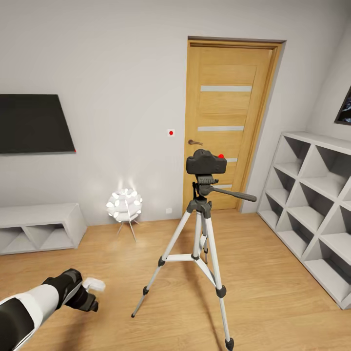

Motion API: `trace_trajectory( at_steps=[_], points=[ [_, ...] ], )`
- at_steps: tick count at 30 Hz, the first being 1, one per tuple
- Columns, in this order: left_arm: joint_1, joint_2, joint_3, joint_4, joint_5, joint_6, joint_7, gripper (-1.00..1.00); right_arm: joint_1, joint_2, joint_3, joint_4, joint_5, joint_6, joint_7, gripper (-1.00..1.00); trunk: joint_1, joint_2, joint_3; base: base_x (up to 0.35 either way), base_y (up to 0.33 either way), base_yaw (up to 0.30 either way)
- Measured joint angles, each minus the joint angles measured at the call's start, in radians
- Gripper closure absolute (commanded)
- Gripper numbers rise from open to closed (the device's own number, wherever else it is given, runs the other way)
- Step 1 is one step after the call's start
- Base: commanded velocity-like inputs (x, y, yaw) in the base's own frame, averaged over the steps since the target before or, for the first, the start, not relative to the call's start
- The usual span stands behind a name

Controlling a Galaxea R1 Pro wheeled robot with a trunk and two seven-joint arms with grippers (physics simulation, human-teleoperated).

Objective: Attach the digital camera to the camera tripod in the bedroom.

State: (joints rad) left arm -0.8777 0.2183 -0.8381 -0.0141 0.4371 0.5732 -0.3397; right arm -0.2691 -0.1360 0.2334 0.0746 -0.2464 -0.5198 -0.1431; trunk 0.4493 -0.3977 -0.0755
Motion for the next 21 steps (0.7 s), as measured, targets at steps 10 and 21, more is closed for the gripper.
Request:
trace_trajectory(
  at_steps=[10,21],
  points=[
    [0.237,0.016,0.001,0.002,0.008,0.005,0.002,-1.00,0.100,0.001,-0.002,0.000,0.001,0.276,-0.016,-1.00,0.000,0.000,0.000,0.000,0.000,0.000],
    [0.497,-0.041,0.004,0.002,0.012,0.001,0.001,-1.00,0.155,0.041,-0.003,0.002,-0.001,0.500,-0.019,-1.00,0.000,0.000,0.000,0.000,0.000,0.000]
  ],
)
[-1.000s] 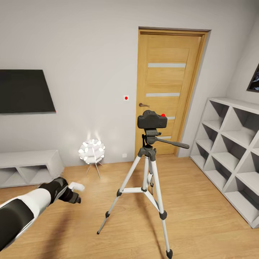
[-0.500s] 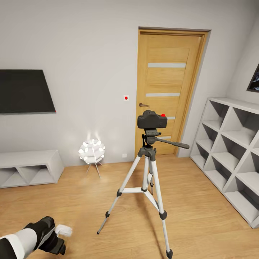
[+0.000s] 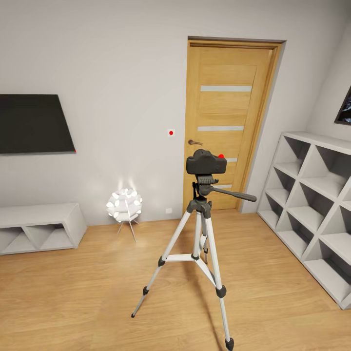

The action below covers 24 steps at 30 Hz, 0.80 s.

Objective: Attach the digital camera to the camera tripod in the bedroom.

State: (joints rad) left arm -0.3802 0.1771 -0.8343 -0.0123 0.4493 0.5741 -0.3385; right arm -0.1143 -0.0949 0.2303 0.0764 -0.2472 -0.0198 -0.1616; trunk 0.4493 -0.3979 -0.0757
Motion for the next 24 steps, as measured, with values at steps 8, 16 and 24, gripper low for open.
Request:
trace_trajectory(
  at_steps=[8,16,24],
  points=[
    [0.139,-0.083,0.003,0.000,0.012,-0.014,0.002,-1.00,0.002,0.002,-0.003,-0.001,0.000,0.017,0.001,-1.00,0.000,0.000,0.000,0.000,0.000,0.000],
    [0.213,-0.146,0.004,0.000,0.097,-0.123,0.037,-1.00,0.002,0.002,-0.002,-0.005,0.001,-0.059,0.002,-1.00,0.000,0.000,0.000,0.000,0.000,0.000],
    [0.221,-0.151,0.016,-0.001,0.134,-0.245,0.308,-1.00,0.002,0.002,-0.003,-0.005,0.000,-0.149,0.002,-1.00,0.000,0.000,0.000,0.000,0.000,0.000]
  ],
)
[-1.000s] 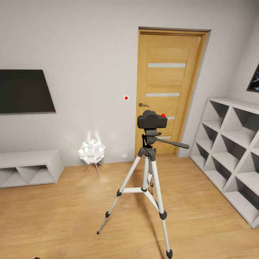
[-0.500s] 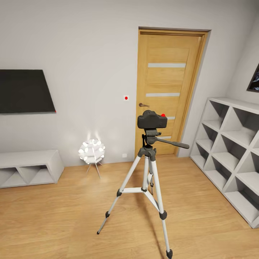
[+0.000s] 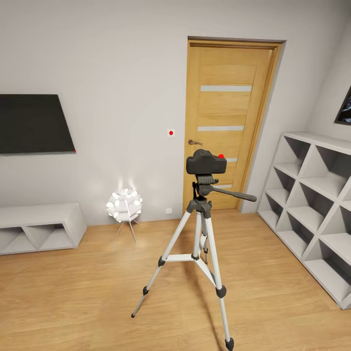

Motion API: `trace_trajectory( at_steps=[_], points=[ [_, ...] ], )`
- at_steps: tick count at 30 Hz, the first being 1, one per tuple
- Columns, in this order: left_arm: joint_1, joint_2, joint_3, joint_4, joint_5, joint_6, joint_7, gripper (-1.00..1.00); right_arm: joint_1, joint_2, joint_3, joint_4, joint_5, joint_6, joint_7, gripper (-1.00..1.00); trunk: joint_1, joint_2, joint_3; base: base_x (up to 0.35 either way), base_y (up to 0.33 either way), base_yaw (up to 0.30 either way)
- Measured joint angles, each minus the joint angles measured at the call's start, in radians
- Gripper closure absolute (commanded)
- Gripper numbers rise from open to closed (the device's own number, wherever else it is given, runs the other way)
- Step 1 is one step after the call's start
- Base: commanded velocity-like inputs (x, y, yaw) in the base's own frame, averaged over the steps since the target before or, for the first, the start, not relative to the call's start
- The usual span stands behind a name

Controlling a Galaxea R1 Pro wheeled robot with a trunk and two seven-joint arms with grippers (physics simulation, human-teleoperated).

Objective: Attach the digital camera to the camera tripod in the bedroom.

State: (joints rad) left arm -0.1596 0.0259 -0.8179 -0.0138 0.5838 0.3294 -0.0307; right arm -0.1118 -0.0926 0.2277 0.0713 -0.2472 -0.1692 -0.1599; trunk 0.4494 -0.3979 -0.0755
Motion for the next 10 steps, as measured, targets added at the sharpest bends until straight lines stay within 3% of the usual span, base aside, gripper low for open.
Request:
trace_trajectory(
  at_steps=[3,5,7,10],
  points=[
    [0.000,0.000,0.015,-0.001,0.039,-0.017,0.044,-1.00,0.000,0.000,0.000,0.000,0.000,-0.009,0.000,-1.00,0.000,0.000,0.000,0.000,0.000,0.000],
    [0.000,0.001,0.029,-0.001,0.106,-0.028,0.072,-1.00,0.000,0.000,0.000,0.000,0.000,-0.014,0.000,-1.00,0.000,0.000,0.000,0.000,0.000,0.000],
    [0.001,0.001,0.034,-0.001,0.147,-0.032,0.082,-1.00,0.000,0.000,0.000,0.000,0.000,-0.016,0.000,-1.00,0.000,0.000,0.000,0.000,0.000,0.000],
    [0.001,0.001,0.038,-0.001,0.177,-0.034,0.088,-1.00,0.000,0.000,0.000,0.000,0.000,-0.017,0.000,-1.00,0.000,0.000,0.000,0.000,0.000,0.000]
  ],
)
